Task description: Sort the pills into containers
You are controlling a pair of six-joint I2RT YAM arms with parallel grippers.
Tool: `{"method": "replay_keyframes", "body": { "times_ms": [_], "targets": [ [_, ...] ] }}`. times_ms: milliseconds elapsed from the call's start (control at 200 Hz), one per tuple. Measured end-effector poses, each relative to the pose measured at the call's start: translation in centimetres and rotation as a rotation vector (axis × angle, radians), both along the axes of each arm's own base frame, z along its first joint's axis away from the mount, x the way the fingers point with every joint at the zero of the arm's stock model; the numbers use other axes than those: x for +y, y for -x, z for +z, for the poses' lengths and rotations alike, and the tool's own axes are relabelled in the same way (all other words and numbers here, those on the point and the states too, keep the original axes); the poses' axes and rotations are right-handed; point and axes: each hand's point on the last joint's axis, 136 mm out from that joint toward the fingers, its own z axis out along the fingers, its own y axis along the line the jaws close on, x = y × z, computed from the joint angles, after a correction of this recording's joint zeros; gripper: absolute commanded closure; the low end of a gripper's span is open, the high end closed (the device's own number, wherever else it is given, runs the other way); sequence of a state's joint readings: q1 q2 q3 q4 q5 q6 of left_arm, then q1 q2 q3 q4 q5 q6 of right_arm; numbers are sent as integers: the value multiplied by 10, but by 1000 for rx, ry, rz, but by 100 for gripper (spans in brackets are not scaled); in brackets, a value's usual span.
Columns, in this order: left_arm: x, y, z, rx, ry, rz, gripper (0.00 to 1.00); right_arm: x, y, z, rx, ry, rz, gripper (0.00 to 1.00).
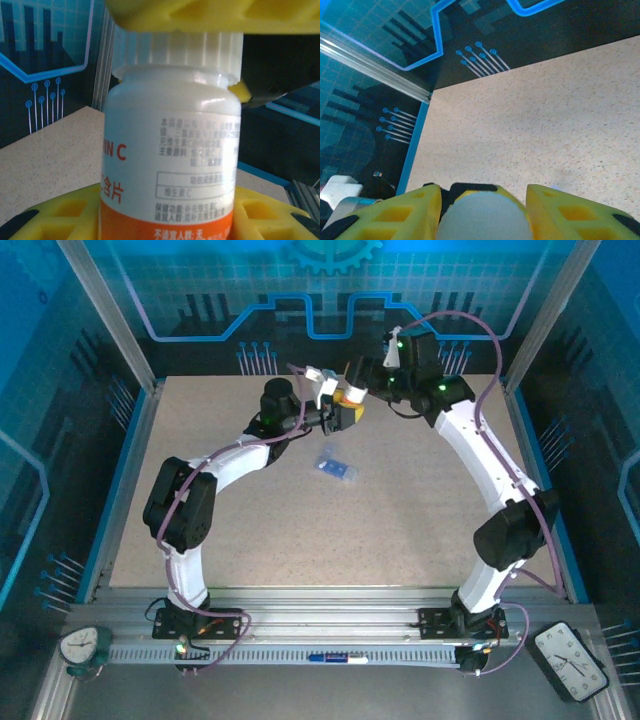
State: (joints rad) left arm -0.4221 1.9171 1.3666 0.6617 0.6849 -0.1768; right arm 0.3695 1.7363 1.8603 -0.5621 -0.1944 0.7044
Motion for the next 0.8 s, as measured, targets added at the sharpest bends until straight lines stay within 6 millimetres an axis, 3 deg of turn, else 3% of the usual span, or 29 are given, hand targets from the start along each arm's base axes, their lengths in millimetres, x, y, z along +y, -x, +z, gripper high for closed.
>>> {"method": "replay_keyframes", "body": {
  "times_ms": [160,345,800],
  "targets": [
    [1,-1,5,-23,11,8,100,-15,-5,18,-26,-1,36,24],
    [1,-1,6,-28,14,8,100,-32,-7,40,-116,29,97,23],
    [1,-1,7,-25,18,7,100,-12,4,16,-183,90,301,26]
  ]
}}
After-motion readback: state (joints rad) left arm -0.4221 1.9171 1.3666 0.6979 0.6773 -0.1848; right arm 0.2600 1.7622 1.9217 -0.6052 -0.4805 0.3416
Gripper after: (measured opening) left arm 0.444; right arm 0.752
